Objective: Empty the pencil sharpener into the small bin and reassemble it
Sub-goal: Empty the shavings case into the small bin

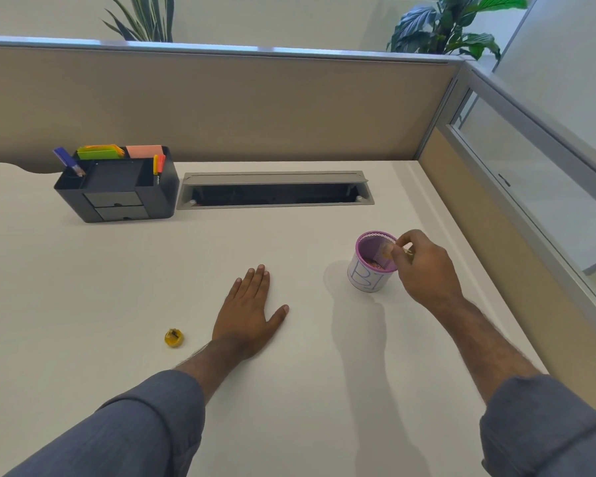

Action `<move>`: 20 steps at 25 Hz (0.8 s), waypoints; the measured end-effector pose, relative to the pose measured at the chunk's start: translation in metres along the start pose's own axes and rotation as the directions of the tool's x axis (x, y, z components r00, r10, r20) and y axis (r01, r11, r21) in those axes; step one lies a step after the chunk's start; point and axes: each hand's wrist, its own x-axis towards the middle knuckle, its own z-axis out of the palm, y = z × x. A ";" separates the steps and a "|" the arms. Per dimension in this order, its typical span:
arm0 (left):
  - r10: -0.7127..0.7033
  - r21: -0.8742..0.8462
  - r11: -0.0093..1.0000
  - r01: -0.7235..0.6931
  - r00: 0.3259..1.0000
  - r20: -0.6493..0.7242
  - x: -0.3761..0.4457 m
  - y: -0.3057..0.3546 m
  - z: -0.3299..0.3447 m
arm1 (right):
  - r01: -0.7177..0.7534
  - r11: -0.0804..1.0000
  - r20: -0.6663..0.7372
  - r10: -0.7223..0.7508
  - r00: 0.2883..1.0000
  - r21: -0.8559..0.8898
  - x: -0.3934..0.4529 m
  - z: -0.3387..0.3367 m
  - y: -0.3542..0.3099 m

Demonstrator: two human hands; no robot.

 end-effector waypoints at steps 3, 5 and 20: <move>0.001 -0.007 1.000 -0.001 1.000 0.003 0.000 0.000 0.000 | 0.028 0.999 0.009 -0.028 1.000 -0.029 0.000 0.000 0.000; 0.003 -0.011 1.000 -0.003 1.000 0.001 0.000 0.000 0.000 | 0.043 0.999 -0.019 -0.043 0.999 -0.001 0.001 0.002 0.002; -0.001 -0.002 1.000 0.001 0.989 0.146 0.005 -0.001 -0.010 | 0.033 0.992 -0.120 -0.018 0.993 0.119 -0.010 -0.001 -0.012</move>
